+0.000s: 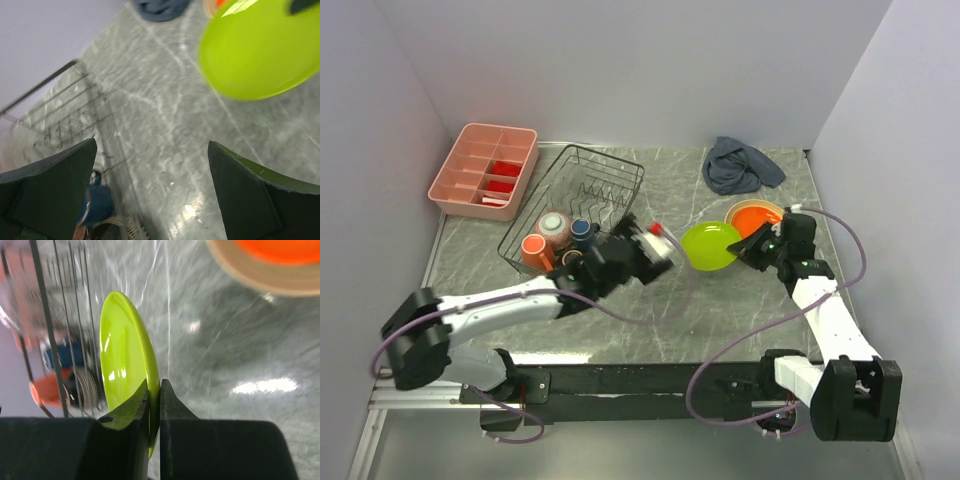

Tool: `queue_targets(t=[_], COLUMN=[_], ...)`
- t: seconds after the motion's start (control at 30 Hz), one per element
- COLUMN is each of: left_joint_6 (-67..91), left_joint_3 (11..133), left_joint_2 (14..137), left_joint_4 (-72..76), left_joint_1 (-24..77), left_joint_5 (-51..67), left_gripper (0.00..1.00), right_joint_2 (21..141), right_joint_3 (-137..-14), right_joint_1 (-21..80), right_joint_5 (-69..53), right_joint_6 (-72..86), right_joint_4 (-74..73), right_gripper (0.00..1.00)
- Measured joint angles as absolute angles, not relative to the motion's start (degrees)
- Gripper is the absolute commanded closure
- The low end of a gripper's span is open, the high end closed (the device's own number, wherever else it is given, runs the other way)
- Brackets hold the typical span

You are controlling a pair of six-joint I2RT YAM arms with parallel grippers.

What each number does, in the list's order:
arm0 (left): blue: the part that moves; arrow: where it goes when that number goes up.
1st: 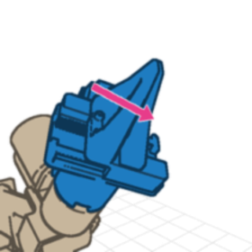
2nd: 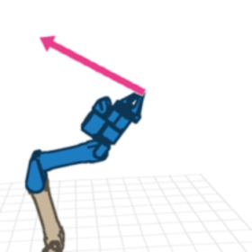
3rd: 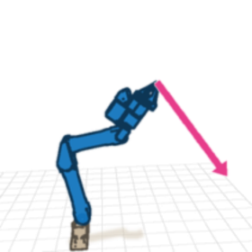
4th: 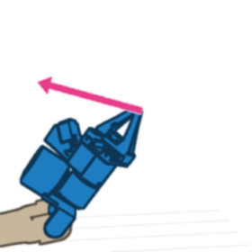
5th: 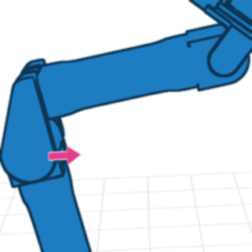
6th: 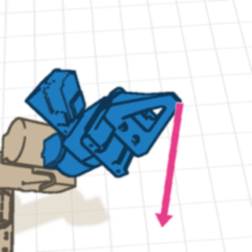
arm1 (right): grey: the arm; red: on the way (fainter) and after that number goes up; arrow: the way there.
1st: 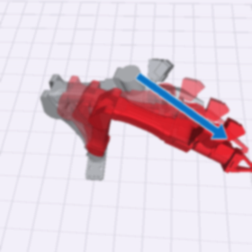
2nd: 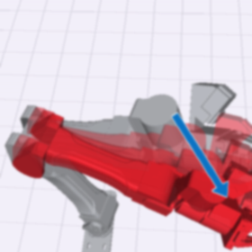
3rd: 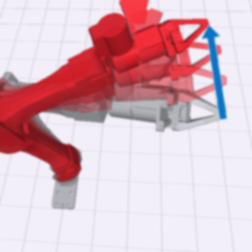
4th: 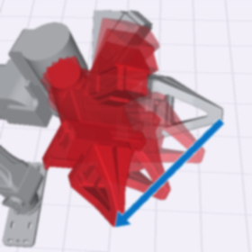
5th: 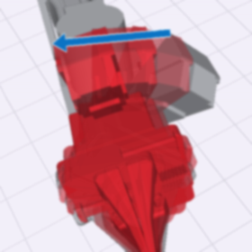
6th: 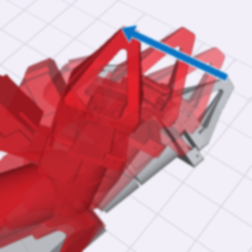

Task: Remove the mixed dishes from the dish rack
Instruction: Place the plate at the center of the board.

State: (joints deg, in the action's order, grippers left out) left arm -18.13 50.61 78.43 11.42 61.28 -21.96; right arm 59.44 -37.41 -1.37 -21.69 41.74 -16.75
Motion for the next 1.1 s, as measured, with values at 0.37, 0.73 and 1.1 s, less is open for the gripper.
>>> queue_targets(t=[0.37, 0.73, 1.1], left_joint_6=[3.8, 6.7, 5.9], left_joint_3=[40.8, 34.5, 34.5], left_joint_2=[58.7, 51.2, 51.1], left_joint_4=[7.5, 6.2, 6.7], left_joint_1=[33.1, 28.5, 28.3], left_joint_5=[-6.1, -10.2, -11.9], left_gripper=[0.00, 0.00, 0.01], right_joint_2=[63.9, 72.6, 84.7], right_joint_3=[-36.9, -36.1, -42.9], right_joint_1=[-15.2, -23.6, -25.1], right_joint_5=[-21.4, -16.9, -16.2], right_joint_6=[48.1, 52.5, 51.7], right_joint_4=[-8.8, -2.6, -2.4], right_gripper=[1.00, 0.97, 0.74])
